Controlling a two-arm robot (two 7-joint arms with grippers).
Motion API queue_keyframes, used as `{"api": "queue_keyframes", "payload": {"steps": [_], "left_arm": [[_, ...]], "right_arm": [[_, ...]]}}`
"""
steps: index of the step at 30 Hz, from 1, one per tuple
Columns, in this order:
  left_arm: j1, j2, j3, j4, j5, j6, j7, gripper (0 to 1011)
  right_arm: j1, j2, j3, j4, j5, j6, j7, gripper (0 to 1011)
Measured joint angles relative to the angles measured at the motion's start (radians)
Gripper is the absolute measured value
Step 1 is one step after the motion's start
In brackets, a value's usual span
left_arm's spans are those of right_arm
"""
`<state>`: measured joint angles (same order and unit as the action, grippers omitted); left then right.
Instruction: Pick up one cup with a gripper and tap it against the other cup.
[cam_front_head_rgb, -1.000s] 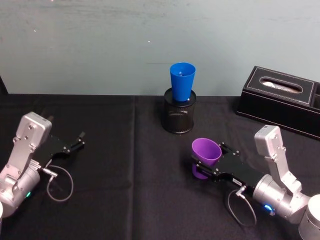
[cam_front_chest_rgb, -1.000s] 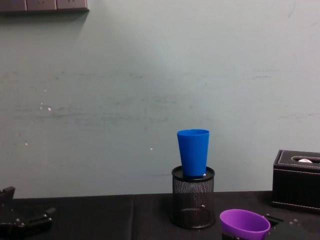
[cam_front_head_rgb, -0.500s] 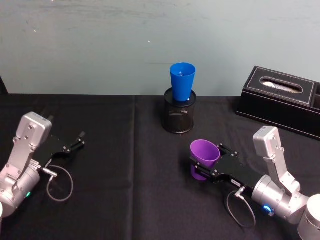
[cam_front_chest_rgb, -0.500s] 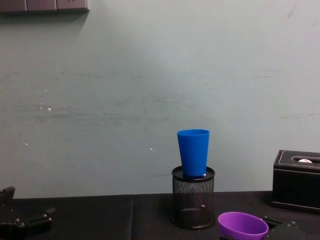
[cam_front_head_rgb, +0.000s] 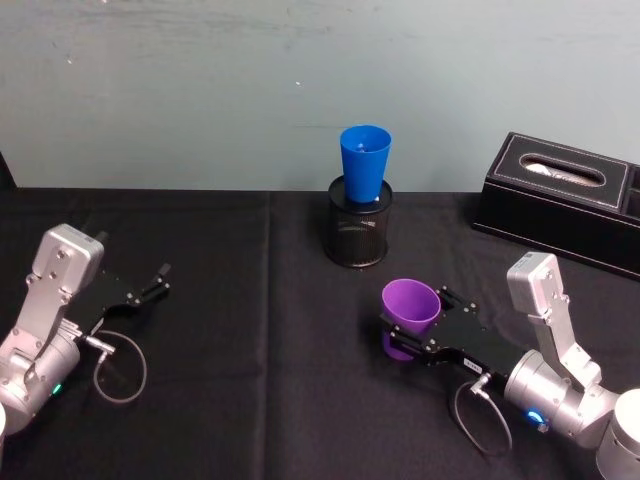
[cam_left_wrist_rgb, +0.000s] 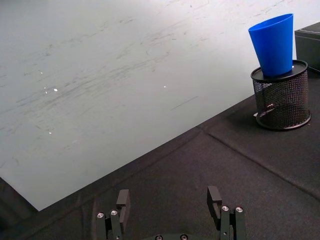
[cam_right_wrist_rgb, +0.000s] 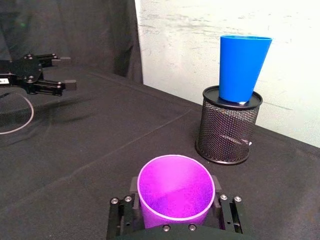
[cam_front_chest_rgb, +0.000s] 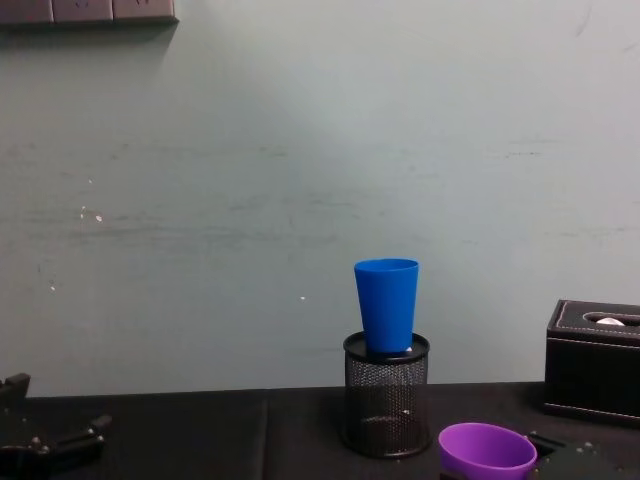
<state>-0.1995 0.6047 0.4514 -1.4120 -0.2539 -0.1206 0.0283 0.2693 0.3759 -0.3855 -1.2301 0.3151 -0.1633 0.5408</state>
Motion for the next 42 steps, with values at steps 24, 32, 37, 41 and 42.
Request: {"api": "queue_keyframes", "payload": {"steps": [24, 32, 37, 41, 42], "left_arm": [[0.0, 0.0, 0.0, 0.0, 0.0, 0.0, 0.0, 1011], [0.0, 0.0, 0.0, 0.0, 0.0, 0.0, 0.0, 1011], [0.0, 0.0, 0.0, 0.0, 0.0, 0.0, 0.0, 1011], [0.0, 0.0, 0.0, 0.0, 0.0, 0.0, 0.0, 1011], [0.0, 0.0, 0.0, 0.0, 0.0, 0.0, 0.0, 1011]], "right_arm": [[-0.001, 0.0, 0.0, -0.001, -0.001, 0.0, -0.002, 1002], [-0.003, 0.0, 0.001, -0.004, 0.001, -0.012, -0.002, 1003], [-0.007, 0.001, 0.005, -0.012, 0.009, -0.032, 0.004, 1003], [-0.013, 0.002, 0.01, -0.021, 0.014, -0.048, 0.005, 1003], [-0.014, 0.002, 0.011, -0.023, 0.015, -0.051, 0.006, 1003]]}}
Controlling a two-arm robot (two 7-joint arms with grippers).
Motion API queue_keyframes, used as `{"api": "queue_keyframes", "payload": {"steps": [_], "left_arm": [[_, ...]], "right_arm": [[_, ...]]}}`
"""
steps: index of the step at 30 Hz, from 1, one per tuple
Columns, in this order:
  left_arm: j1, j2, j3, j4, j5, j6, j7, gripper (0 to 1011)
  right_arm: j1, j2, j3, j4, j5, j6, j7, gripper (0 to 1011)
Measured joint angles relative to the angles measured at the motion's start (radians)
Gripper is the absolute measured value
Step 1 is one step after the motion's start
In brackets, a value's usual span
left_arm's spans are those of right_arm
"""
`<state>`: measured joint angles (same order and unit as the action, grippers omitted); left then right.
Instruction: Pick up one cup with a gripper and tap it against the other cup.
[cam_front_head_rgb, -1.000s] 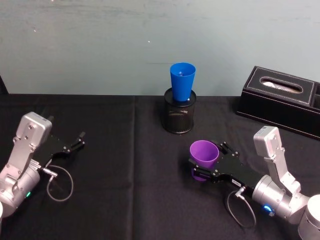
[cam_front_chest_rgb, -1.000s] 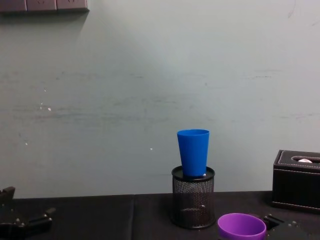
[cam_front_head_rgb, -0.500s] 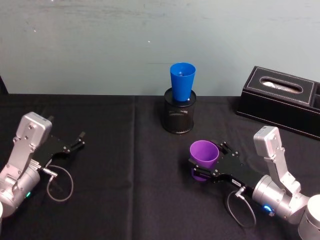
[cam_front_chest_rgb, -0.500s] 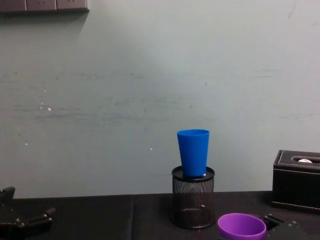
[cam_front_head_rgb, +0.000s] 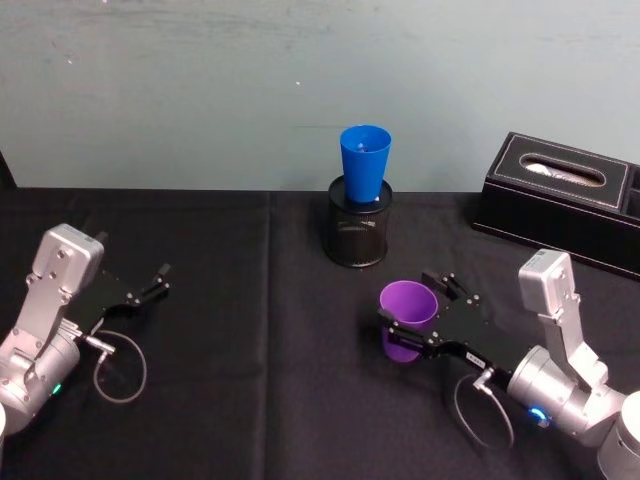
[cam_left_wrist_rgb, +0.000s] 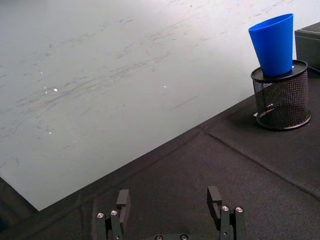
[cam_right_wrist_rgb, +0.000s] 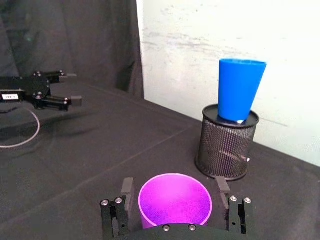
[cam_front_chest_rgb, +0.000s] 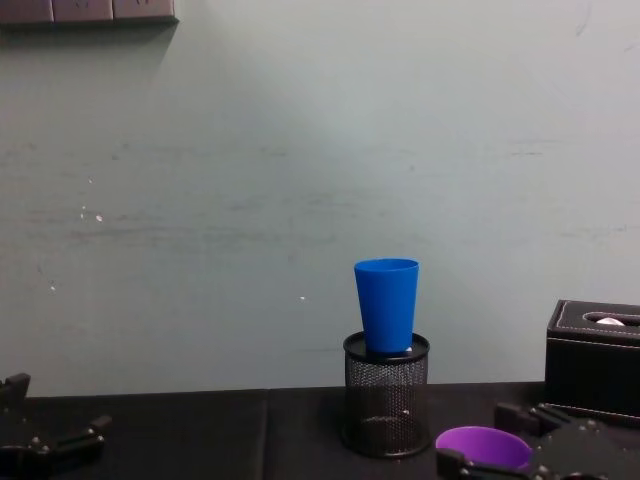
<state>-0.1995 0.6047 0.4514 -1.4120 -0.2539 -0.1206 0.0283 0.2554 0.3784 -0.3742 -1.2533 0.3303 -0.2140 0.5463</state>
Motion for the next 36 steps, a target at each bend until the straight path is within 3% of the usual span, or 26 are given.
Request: {"api": "queue_keyframes", "payload": {"steps": [36], "left_arm": [[0.0, 0.0, 0.0, 0.0, 0.0, 0.0, 0.0, 1012]], "right_arm": [[-0.02, 0.0, 0.025, -0.033, 0.029, -0.064, 0.012, 1003]]}}
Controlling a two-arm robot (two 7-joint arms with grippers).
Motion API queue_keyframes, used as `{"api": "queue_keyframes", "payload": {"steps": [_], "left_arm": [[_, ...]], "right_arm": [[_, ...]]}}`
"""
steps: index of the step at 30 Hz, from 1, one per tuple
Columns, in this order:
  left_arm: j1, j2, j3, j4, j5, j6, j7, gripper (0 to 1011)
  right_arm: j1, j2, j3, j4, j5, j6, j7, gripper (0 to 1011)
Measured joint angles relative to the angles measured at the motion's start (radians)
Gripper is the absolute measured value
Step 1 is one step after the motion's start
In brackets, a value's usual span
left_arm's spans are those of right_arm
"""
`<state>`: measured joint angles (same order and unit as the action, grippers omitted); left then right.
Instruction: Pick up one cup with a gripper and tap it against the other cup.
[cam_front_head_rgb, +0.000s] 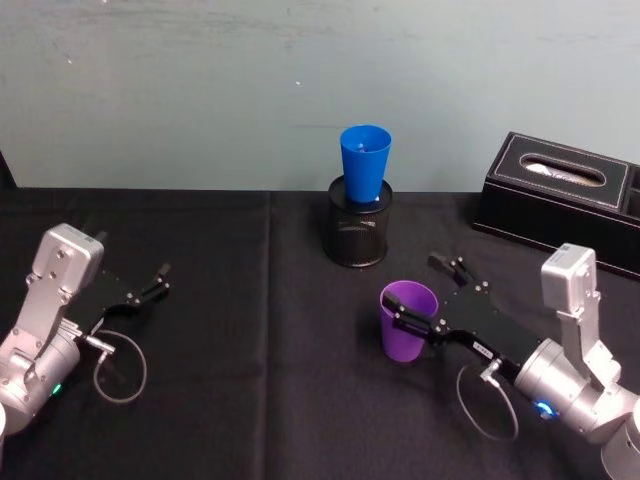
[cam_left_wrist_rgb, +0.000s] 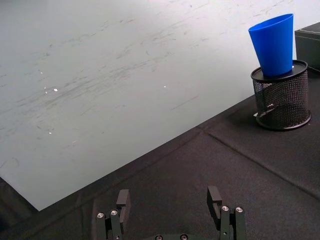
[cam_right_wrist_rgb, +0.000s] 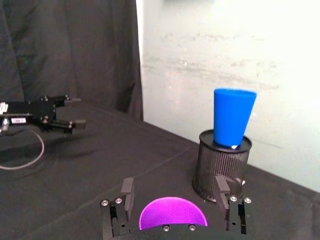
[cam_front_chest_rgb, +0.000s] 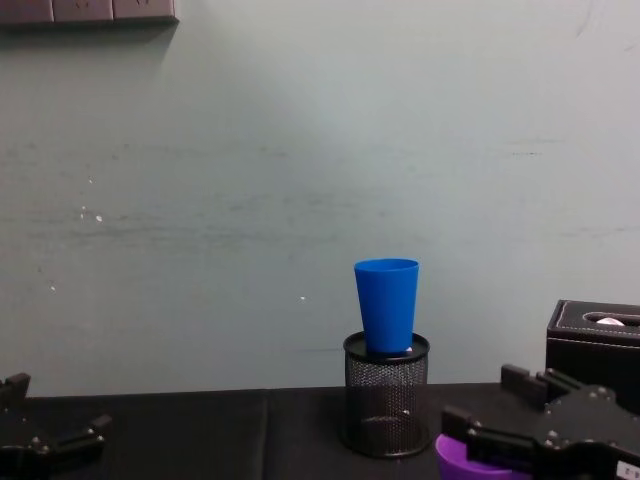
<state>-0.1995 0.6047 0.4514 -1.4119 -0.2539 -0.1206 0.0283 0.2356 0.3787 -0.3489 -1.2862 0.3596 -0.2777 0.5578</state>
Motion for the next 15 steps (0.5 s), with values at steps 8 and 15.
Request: {"api": "queue_keyframes", "payload": {"steps": [8, 15], "left_arm": [[0.0, 0.0, 0.0, 0.0, 0.0, 0.0, 0.0, 1011], [0.0, 0.0, 0.0, 0.0, 0.0, 0.0, 0.0, 1012]], "right_arm": [[-0.012, -0.005, 0.021, -0.014, 0.021, -0.058, 0.01, 1003], [-0.017, -0.012, 0.036, -0.017, 0.043, -0.093, 0.025, 1003]]}}
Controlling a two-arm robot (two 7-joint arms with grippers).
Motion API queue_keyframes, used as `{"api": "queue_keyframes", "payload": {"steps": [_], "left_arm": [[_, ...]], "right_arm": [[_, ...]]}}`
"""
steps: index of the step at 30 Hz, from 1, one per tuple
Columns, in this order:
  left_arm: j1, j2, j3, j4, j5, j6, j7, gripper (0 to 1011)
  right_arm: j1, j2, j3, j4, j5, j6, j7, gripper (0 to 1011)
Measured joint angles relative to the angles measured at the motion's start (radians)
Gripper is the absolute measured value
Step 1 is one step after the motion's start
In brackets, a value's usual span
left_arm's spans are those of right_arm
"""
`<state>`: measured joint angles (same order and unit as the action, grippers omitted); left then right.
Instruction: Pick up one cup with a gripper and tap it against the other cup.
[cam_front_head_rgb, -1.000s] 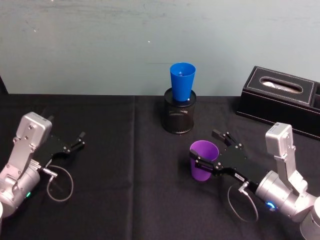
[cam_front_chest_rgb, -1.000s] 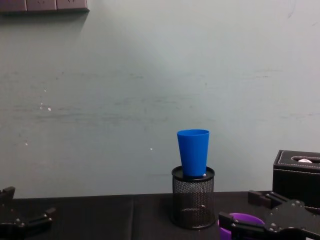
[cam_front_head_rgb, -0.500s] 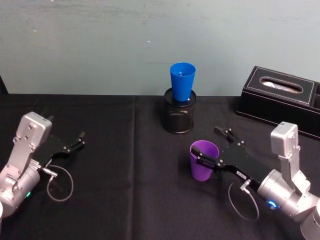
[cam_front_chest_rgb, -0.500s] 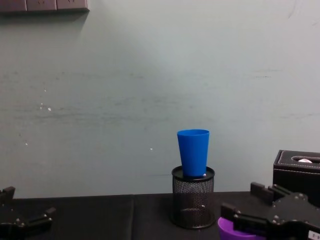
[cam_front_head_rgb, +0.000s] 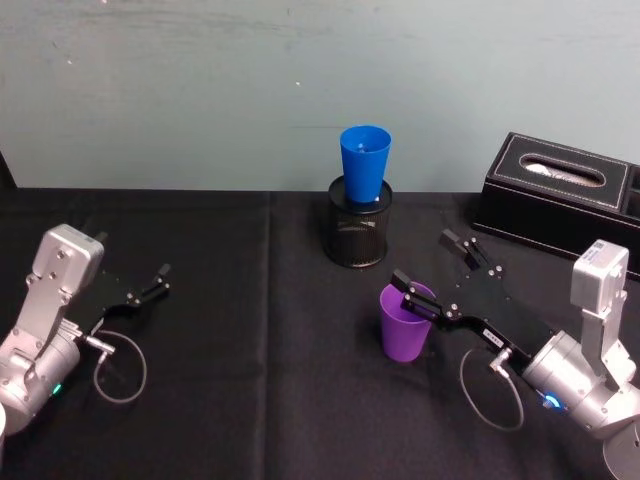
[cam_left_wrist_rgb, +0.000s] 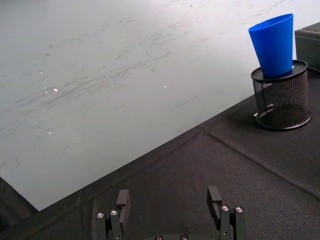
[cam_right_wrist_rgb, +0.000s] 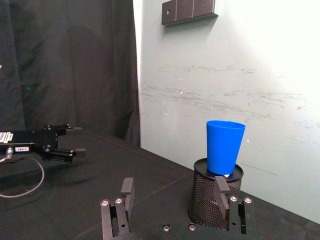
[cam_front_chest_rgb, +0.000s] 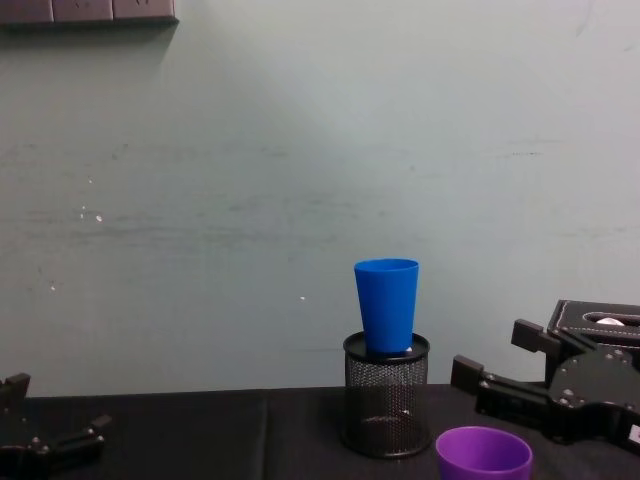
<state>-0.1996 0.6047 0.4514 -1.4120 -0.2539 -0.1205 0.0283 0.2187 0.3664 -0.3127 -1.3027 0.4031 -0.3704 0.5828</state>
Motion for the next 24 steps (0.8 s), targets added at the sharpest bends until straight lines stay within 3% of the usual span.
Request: {"api": "queue_keyframes", "payload": {"steps": [18, 24], "left_arm": [[0.0, 0.0, 0.0, 0.0, 0.0, 0.0, 0.0, 1012], [0.0, 0.0, 0.0, 0.0, 0.0, 0.0, 0.0, 1012]], "right_arm": [[0.001, 0.0, -0.001, 0.0, -0.002, 0.003, -0.001, 1003], [-0.001, -0.004, 0.008, 0.003, -0.018, 0.03, -0.038, 1003]]}}
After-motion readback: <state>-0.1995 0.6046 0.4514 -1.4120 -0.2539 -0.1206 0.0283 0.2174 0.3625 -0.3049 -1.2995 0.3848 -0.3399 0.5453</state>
